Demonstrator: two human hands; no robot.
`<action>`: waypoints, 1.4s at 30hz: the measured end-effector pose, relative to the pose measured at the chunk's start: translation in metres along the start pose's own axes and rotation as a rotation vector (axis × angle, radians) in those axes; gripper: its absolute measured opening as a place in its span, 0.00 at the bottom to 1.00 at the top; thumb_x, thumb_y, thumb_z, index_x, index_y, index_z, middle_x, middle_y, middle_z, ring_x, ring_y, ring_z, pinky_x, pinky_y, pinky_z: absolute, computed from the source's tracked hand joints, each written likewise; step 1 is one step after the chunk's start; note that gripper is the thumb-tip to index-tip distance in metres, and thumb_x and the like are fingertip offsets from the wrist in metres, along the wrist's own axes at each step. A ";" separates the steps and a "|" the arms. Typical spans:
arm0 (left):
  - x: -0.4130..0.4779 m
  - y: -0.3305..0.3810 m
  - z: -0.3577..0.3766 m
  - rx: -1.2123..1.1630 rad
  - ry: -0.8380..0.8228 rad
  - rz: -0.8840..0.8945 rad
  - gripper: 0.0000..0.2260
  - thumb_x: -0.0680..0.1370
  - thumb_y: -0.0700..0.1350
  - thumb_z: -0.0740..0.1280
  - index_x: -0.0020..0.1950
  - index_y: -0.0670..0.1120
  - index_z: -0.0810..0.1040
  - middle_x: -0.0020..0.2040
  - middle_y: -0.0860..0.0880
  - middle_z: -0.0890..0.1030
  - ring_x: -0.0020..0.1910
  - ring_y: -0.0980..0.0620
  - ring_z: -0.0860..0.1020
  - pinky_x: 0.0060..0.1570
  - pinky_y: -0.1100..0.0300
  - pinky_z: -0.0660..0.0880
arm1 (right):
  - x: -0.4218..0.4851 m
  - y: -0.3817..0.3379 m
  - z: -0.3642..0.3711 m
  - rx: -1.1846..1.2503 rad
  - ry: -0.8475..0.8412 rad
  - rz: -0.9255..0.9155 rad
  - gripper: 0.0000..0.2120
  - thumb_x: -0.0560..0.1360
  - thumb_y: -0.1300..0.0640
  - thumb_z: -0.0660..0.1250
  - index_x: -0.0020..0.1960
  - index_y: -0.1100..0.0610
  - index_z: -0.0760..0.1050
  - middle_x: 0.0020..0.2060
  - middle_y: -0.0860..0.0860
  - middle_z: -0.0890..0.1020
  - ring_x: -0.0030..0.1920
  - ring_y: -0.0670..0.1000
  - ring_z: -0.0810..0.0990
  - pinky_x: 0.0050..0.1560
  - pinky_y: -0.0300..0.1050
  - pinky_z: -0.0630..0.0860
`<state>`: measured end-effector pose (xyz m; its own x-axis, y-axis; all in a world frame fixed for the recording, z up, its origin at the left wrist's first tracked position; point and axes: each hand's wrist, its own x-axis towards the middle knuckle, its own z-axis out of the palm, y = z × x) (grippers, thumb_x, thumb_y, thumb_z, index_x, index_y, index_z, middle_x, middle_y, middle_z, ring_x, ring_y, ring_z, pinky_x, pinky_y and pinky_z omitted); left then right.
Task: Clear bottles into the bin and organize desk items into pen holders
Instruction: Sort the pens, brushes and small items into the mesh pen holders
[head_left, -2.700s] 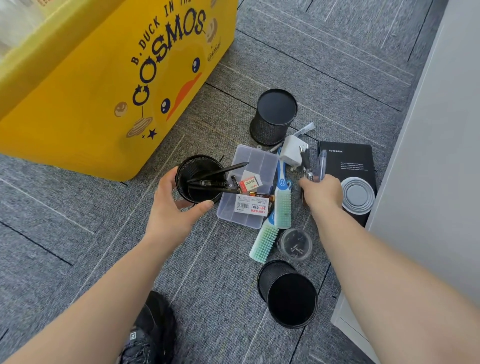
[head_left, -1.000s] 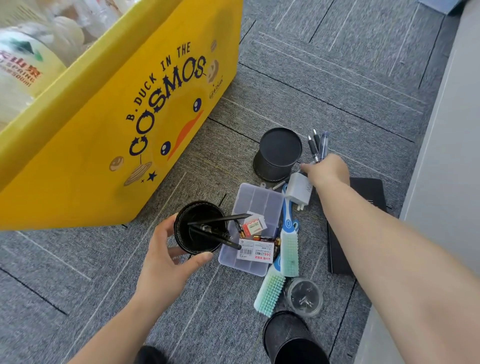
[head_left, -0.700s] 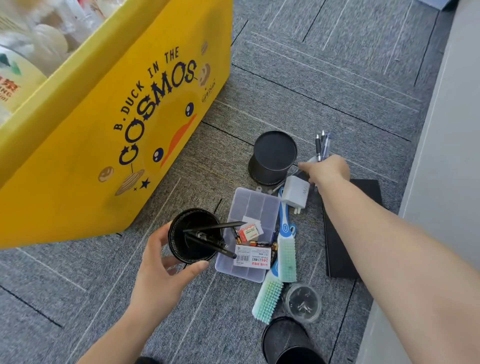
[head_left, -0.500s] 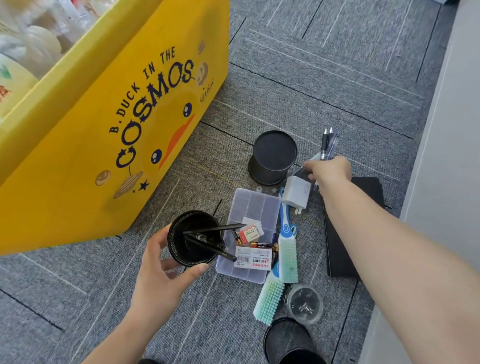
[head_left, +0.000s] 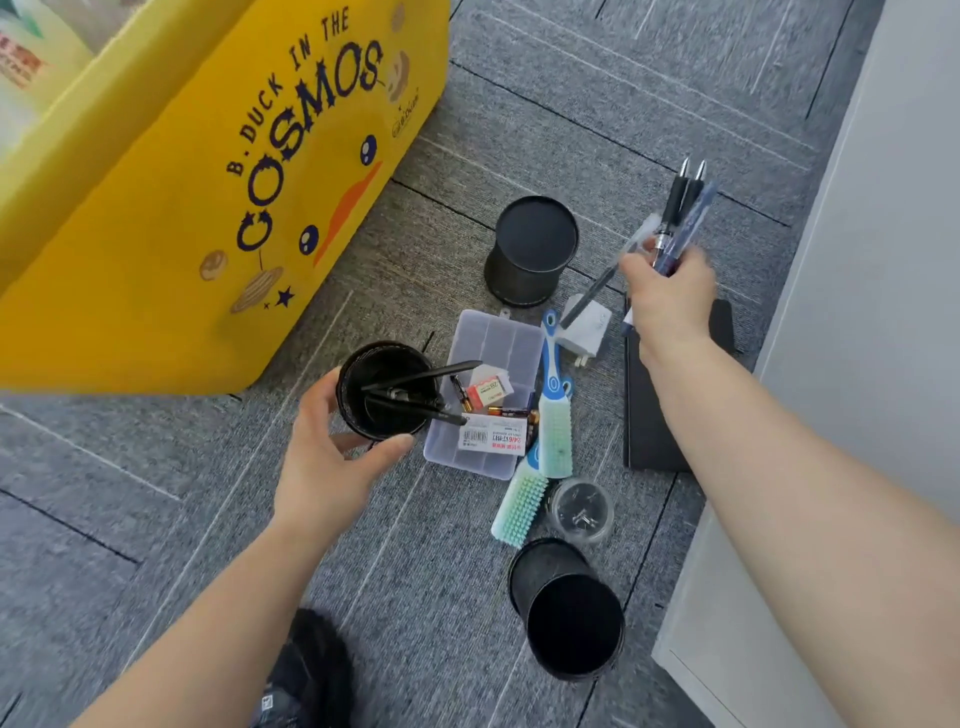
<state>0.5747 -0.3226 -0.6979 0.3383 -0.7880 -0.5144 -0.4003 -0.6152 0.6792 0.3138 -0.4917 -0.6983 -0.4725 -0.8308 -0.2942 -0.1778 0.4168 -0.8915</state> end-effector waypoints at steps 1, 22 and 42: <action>0.000 0.000 0.000 0.000 0.002 -0.002 0.40 0.68 0.51 0.76 0.74 0.58 0.57 0.68 0.58 0.67 0.53 0.53 0.78 0.53 0.49 0.75 | -0.009 0.000 0.000 0.001 0.002 0.012 0.05 0.70 0.61 0.69 0.42 0.54 0.73 0.32 0.47 0.73 0.33 0.46 0.70 0.34 0.38 0.68; -0.001 0.008 -0.015 0.371 -0.022 0.137 0.45 0.69 0.55 0.74 0.77 0.56 0.49 0.74 0.47 0.60 0.69 0.40 0.67 0.60 0.40 0.71 | -0.157 -0.026 0.044 0.490 -0.364 0.208 0.07 0.76 0.57 0.60 0.51 0.60 0.68 0.40 0.54 0.79 0.44 0.55 0.77 0.50 0.56 0.74; 0.001 -0.001 -0.023 0.268 -0.062 0.198 0.48 0.66 0.58 0.76 0.77 0.51 0.52 0.75 0.49 0.59 0.71 0.46 0.65 0.64 0.44 0.68 | -0.196 -0.005 0.083 0.144 -0.436 -0.127 0.03 0.81 0.52 0.57 0.52 0.51 0.67 0.44 0.47 0.76 0.48 0.46 0.75 0.53 0.43 0.71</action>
<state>0.5947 -0.3229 -0.6872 0.1827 -0.8877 -0.4227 -0.6655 -0.4281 0.6114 0.4787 -0.3615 -0.6645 -0.0430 -0.9622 -0.2691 -0.0745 0.2717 -0.9595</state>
